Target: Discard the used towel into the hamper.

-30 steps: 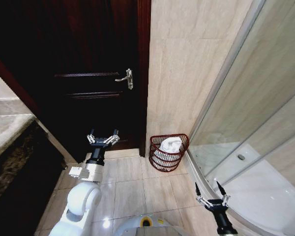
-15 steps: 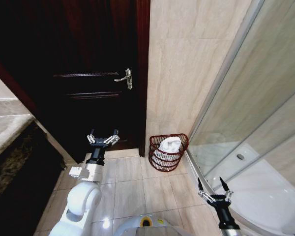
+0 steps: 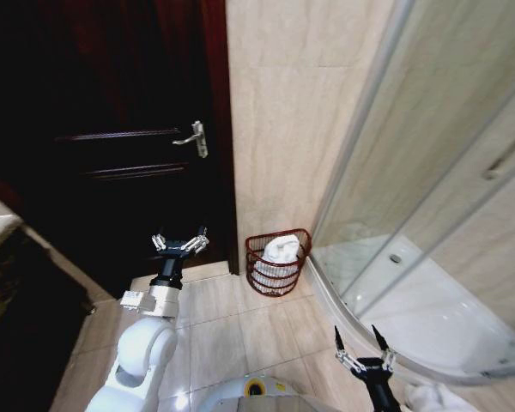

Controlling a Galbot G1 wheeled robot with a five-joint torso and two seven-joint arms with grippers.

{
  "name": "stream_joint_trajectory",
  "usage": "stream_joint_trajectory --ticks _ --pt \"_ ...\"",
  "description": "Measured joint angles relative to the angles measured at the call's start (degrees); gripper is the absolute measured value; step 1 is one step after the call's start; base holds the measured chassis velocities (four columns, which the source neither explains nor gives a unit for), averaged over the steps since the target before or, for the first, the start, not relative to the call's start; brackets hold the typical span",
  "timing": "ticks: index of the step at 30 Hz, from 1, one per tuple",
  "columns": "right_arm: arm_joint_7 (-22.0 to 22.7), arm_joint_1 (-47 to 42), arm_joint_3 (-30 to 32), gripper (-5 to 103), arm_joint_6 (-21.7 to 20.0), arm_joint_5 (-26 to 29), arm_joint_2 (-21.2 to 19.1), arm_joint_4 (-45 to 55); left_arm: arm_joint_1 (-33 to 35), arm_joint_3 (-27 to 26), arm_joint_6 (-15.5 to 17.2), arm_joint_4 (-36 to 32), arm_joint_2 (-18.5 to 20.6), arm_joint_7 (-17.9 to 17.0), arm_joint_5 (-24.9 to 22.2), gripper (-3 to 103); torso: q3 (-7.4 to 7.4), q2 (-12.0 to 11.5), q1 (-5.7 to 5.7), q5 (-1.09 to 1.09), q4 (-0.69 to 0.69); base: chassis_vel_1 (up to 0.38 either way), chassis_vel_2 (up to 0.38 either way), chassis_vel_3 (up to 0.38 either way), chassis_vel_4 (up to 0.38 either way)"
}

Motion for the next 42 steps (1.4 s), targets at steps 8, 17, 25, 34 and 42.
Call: stream_joint_trajectory --ticks 8,17,25,34,42 --pt "1.0 1.9 2.6 100 -1.9 0.2 2.5 -0.2 0.0 0.0 0.0 0.0 0.0 0.0 0.0 100 0.0 0.0 0.0 0.0 0.0 -0.113 -0.123 -0.125 -0.117" --pt "1.3 3.0 5.1 100 -4.4 0.7 5.4 0.1 0.0 0.0 0.0 0.0 0.0 0.0 0.0 100 0.0 0.0 0.0 0.0 0.01 -0.131 -0.126 -0.121 -0.125" --pt "1.3 2.8 7.4 100 -6.3 3.0 6.4 2.1 0.0 0.0 0.0 0.0 0.0 0.0 0.0 100 0.0 0.0 0.0 0.01 0.0 -0.127 -0.119 -0.121 -0.122" --pt "1.3 4.3 9.5 100 -7.5 3.3 6.4 2.5 0.0 0.0 0.0 0.0 0.0 0.0 0.0 100 0.01 0.0 0.01 0.02 0.0 -0.12 -0.12 -0.126 -0.133" --pt "1.3 5.3 8.5 100 -7.7 2.5 6.4 2.9 0.0 0.0 0.0 0.0 0.0 0.0 0.0 100 -0.09 -0.2 -0.07 0.0 -0.01 -0.068 -0.063 -0.071 -0.067"
